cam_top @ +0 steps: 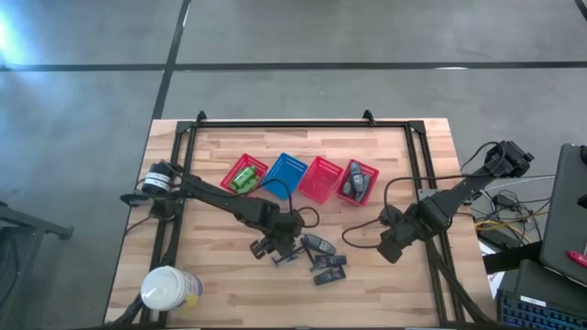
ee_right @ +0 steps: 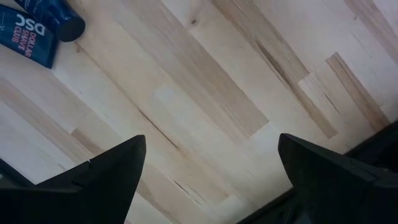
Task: Pick & Place Travel size toiletries
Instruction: Put the blue razor into the blue bin
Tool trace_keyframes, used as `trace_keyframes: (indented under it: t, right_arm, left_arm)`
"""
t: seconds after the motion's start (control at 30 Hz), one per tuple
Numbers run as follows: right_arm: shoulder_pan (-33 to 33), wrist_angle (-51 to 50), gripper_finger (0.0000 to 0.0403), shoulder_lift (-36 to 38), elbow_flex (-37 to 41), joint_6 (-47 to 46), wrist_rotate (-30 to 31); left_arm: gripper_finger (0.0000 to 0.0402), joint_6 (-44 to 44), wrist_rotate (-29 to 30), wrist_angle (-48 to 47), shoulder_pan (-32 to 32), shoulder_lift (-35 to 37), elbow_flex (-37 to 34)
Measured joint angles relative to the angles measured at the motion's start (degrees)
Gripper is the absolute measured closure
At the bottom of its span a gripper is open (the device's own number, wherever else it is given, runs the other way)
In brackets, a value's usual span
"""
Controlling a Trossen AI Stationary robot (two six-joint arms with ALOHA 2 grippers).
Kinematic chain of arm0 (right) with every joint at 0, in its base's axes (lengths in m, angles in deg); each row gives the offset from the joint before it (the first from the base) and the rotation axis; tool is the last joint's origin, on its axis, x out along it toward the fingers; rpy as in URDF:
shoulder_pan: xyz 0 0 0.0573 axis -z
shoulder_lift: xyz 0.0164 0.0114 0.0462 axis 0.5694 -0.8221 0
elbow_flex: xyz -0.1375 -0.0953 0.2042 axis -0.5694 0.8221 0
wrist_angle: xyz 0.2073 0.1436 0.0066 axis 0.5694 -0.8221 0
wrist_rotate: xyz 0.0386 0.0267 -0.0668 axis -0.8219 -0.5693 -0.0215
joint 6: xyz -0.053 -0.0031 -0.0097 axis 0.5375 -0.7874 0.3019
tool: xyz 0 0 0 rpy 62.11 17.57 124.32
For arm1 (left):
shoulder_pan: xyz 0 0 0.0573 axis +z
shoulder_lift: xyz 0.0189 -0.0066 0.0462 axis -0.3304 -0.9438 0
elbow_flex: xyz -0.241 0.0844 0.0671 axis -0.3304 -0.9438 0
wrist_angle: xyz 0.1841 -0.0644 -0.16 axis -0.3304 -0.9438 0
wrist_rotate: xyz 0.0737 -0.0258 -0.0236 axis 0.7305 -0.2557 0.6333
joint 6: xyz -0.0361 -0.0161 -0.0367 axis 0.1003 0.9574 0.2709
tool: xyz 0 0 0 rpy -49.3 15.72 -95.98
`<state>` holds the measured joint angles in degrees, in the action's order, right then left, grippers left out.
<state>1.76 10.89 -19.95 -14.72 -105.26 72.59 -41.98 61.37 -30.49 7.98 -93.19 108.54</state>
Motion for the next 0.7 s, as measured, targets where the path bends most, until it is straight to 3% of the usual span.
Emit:
trace_keyframes:
  t: [0.4, 0.7]
  right_arm:
    - [0.0, 0.7, 0.0039, 0.0, 0.0, -2.4, -0.2]
    - [0.0, 0.8, 0.0039, 0.0, 0.0, -1.9, 0.0]
  left_arm:
    - [0.0262, 1.8, -0.2, 1.1, 0.0, -2.6, 1.2]
    - [0.0346, 8.4, 0.1, -1.8, 0.0, -2.5, 1.5]
